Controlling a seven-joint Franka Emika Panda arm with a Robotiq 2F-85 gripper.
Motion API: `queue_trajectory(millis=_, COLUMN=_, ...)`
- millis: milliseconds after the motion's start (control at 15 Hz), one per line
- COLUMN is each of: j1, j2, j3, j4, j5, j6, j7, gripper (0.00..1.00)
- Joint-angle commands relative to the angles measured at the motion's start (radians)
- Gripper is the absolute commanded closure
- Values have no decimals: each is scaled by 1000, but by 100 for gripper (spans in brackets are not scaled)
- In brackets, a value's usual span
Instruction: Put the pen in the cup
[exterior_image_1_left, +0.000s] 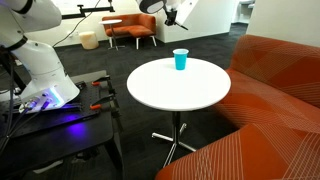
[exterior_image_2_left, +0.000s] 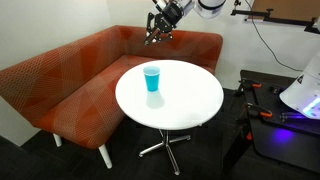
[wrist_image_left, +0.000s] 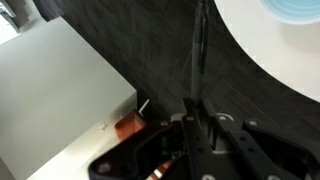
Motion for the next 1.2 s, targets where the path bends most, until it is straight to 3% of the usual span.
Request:
queue_trajectory(millis=0, j1=-42, j2=102, j3=55, j4=12, j5=-5, j6=-75, j7=48, gripper=97)
queue_trajectory(millis=600, j1=-50, j2=95, j3=50, j4=27, j5=23, j6=-148, j7=331, gripper=97)
queue_trajectory(millis=1133, j1=-58, j2=189, j3=10, j4=69, j5=14, j6=-250, j7=321, gripper=97)
